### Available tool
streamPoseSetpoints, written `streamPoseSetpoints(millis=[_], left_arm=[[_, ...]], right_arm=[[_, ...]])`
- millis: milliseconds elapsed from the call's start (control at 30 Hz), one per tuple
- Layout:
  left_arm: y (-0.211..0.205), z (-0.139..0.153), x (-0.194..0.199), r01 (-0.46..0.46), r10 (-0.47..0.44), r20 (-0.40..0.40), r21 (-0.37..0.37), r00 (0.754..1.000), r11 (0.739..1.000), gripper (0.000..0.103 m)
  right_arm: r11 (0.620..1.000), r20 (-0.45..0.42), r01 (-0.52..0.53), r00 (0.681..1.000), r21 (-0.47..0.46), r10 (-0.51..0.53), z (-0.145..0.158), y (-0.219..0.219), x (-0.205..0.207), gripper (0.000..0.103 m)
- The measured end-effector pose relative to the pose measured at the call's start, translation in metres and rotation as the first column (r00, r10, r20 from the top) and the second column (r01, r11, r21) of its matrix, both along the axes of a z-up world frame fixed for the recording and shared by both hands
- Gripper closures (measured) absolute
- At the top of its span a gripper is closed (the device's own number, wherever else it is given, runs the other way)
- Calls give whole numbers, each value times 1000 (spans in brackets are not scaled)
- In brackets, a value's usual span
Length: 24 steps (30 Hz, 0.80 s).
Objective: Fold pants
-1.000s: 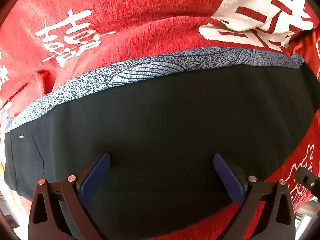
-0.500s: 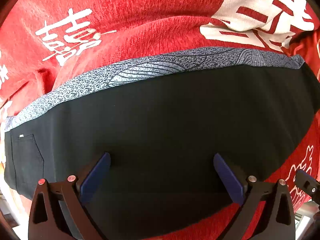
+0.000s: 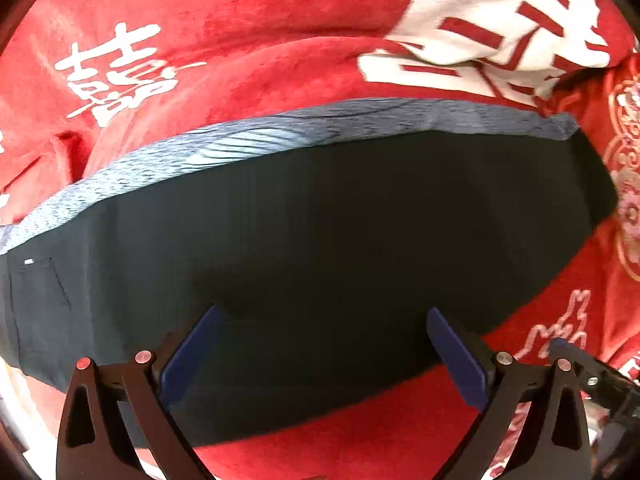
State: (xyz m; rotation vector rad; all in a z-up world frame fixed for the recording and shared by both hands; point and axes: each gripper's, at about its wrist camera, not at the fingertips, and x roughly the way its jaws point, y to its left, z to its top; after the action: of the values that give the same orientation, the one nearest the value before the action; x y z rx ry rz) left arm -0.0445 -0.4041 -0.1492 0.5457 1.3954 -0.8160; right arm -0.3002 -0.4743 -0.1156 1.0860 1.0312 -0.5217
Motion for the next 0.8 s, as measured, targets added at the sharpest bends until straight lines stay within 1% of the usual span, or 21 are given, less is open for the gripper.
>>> streamPoseSetpoints(millis=[33, 100, 200, 333, 500, 633, 700, 733, 800], left_arm=[[-5, 1, -4, 3, -4, -27, -3, 1000, 1000, 0], [-12, 2, -10, 7, -7, -46, -10, 999, 1000, 0], [-29, 7, -22, 20, -21, -37, -12, 999, 1000, 0], [-51, 10, -34, 24, -24, -37, -6, 999, 1000, 0], [-67, 8, -42, 29, -28, -25, 14, 999, 999, 0], [-76, 5, -46, 31, -31, -17, 15, 999, 999, 0], [-80, 5, -47, 21, -21, -32, -15, 999, 1000, 0], [-82, 8, -47, 14, -17, -50, -53, 999, 998, 0], [-85, 11, -48, 18, -25, -72, -90, 997, 996, 0]], right_arm=[[1000, 3, -1, 1000, 6, 1, 1, -1, -2, 21], [1000, 13, 1, 1000, 11, -2, 4, -5, -6, 21], [1000, 34, 17, 999, 12, -18, 9, -15, -15, 19], [998, 57, 68, 996, 7, -69, 13, -35, -29, 19], [992, 63, 124, 990, -3, -123, 13, -57, -39, 18], [986, 91, 167, 982, -23, -164, 12, -74, -44, 18], [980, 100, 197, 976, -31, -193, 11, -83, -47, 18], [978, 104, 208, 973, -29, -204, 10, -87, -48, 18], [974, 111, 225, 969, -21, -222, 9, -94, -51, 18]])
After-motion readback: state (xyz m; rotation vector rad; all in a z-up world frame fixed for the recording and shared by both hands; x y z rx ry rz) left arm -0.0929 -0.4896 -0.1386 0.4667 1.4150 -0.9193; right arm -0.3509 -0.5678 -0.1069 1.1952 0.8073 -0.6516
